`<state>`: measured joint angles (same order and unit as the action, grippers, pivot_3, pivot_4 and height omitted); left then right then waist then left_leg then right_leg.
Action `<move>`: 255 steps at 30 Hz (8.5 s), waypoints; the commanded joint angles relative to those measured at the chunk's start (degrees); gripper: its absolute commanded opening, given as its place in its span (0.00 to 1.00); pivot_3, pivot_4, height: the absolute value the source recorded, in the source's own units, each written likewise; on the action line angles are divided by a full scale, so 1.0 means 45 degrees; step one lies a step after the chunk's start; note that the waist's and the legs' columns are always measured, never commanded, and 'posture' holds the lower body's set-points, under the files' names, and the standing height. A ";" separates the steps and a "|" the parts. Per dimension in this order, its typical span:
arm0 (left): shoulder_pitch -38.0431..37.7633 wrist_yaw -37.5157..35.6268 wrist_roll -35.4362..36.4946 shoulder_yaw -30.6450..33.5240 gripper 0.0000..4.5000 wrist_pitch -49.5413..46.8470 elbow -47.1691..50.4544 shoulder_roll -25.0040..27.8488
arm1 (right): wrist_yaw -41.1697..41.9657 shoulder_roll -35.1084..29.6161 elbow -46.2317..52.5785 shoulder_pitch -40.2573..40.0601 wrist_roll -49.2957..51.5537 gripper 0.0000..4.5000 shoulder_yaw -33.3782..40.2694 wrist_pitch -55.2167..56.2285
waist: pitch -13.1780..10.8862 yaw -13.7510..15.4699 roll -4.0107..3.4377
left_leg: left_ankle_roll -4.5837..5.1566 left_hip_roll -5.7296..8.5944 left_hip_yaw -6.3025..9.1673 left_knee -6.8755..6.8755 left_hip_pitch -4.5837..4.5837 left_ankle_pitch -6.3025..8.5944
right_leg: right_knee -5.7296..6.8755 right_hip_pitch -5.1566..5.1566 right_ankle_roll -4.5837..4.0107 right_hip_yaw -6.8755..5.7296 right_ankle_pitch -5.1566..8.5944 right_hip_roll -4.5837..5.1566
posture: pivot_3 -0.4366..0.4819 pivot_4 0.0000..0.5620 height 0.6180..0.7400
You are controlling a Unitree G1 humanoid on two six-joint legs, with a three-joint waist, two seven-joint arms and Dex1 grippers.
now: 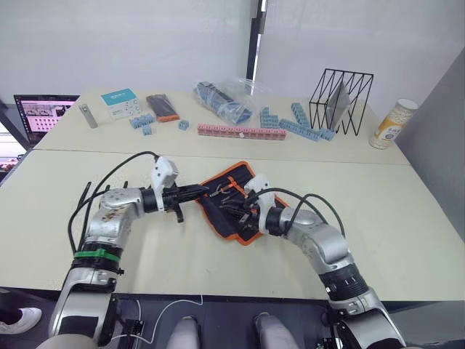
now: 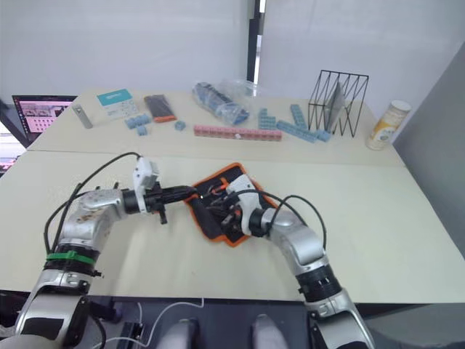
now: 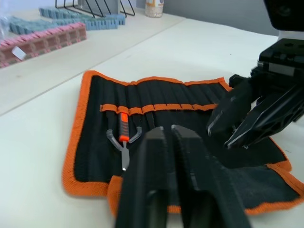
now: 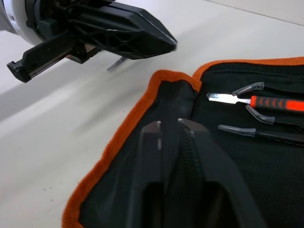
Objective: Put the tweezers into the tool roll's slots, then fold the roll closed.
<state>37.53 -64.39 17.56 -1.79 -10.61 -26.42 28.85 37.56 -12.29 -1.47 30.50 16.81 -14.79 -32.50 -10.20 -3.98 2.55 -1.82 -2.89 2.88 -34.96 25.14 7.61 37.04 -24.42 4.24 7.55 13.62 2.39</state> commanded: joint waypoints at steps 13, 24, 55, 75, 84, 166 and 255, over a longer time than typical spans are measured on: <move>0.0279 0.1370 -0.2907 -0.1575 0.00 0.1240 -0.2912 -0.0824 | 0.1376 0.0300 -0.0868 -0.1048 -0.0564 0.00 -0.1214 0.0431 | 0.0021 -0.0002 -0.0005 | -0.0002 0.0004 0.0033 -0.0002 -0.0044 0.0001 | -0.0003 0.0062 -0.0013 -0.0032 0.0007 0.0001 | 0.48 0.27 1.00; -0.0098 0.0881 -0.2107 -0.1084 0.00 0.1209 -0.2062 -0.0947 | 0.2740 -0.0897 -0.0518 -0.1061 -0.1014 0.00 -0.2340 -0.1164 | 0.0129 -0.0011 -0.0106 | -0.0005 0.0001 0.0030 0.0017 -0.0122 0.0003 | 0.0002 0.0111 -0.0043 -0.0036 0.0027 0.0002 | 0.48 0.27 1.00; -0.0657 0.3082 -0.1458 0.1136 0.00 0.3268 -0.4270 -0.0918 | 0.2660 -0.0749 -0.0769 -0.1056 -0.1134 0.00 -0.2475 -0.1227 | 0.0141 -0.0045 -0.0127 | -0.0022 -0.0008 0.0031 0.0044 -0.0210 0.0014 | 0.0006 0.0156 -0.0168 -0.0057 0.0099 0.0004 | 0.48 0.27 1.00; -0.2386 0.1066 0.1992 0.3487 0.06 0.0182 0.2550 0.1478 | 0.2898 -0.2575 0.2899 0.0229 0.1273 0.06 0.1584 -0.1878 | 0.0110 0.0032 -0.0127 | -0.0018 -0.0008 0.0052 0.0074 -0.0035 0.0007 | -0.0032 0.0021 -0.0071 -0.0079 0.0048 0.0009 | 0.48 0.27 1.00; -0.7423 0.0448 0.2710 0.5525 0.70 -0.0532 0.5895 0.3566 | 0.2597 -0.3783 0.0477 -0.0840 0.1941 0.72 0.5230 0.0423 | 0.0102 -0.0030 -0.0127 | -0.0025 -0.0014 0.0014 0.0128 -0.0038 0.0012 | -0.0075 -0.0003 -0.0191 -0.0079 0.0113 0.0042 | 0.48 0.27 1.00; -0.2336 0.6013 -0.0458 0.5445 0.29 0.1488 -0.6245 0.3722 | 0.5201 -0.5305 0.4040 0.1359 0.3494 1.00 0.2430 -0.3066 | 0.0094 0.0277 -0.0105 | -0.0080 -0.0019 0.0000 0.0140 -0.0086 0.0045 | -0.0030 0.0005 -0.0127 -0.0109 0.0087 0.0049 | 0.48 0.27 1.00; 0.1887 0.2014 -0.1426 -0.3186 0.00 -0.7234 0.2578 0.0329 | -0.0148 -0.2243 0.0628 -0.3016 -0.1418 0.02 0.1411 0.2246 | 0.0084 0.0007 -0.0088 | -0.0064 -0.0007 0.0052 0.0031 -0.0065 0.0036 | 0.0009 0.0055 -0.0075 -0.0101 0.0085 0.0021 | 0.48 0.27 1.00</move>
<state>44.14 -55.60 11.90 -16.27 -44.58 -14.57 30.63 36.18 -22.44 0.95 17.53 10.72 -7.49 -21.65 -9.82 -3.95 2.16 -2.10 -2.92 3.12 -34.82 24.84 7.77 37.09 -24.17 3.90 7.10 14.00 2.48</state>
